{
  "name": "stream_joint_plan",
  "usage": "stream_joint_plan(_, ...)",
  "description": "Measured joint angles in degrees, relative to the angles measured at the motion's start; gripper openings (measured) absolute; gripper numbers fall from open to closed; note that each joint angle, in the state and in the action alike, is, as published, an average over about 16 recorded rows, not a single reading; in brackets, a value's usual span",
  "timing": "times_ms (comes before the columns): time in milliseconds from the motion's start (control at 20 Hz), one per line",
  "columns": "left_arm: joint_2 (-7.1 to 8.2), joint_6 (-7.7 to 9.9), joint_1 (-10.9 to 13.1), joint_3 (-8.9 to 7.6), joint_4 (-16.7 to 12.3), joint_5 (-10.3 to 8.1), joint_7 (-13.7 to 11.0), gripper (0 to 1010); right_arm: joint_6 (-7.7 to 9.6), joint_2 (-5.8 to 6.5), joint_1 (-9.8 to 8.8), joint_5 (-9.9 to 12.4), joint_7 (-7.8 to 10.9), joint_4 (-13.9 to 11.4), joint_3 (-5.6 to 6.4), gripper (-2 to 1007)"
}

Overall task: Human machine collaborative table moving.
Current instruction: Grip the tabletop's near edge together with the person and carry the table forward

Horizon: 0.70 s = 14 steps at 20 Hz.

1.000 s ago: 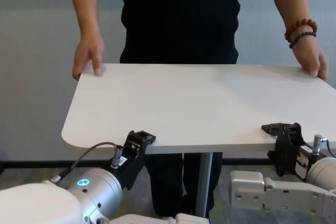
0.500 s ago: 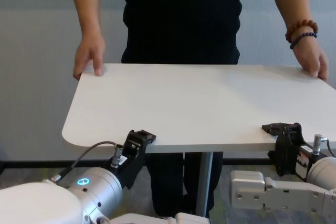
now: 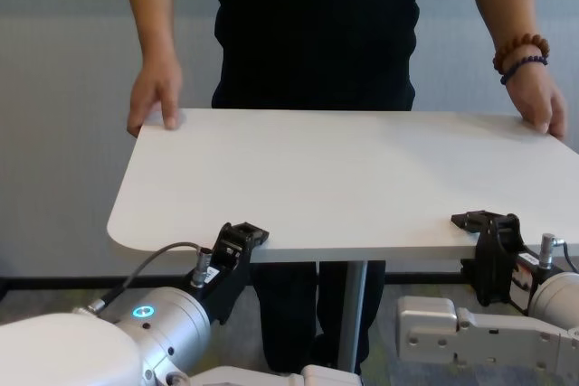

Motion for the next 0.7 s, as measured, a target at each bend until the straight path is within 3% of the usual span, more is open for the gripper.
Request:
stream_joint_plan(300, 0.02, 0.06, -0.04, -0.02, -0.07, 0.05, 0.05, 461, 0.00, 0.03, -0.06, -0.03, 0.24, -0.02, 0.03, 473)
stream_joint_plan(700, 0.03, 0.11, -0.06, -0.04, -0.13, 0.10, 0.16, 710, 0.00, 0.05, -0.09, -0.06, 0.36, -0.01, 0.01, 741)
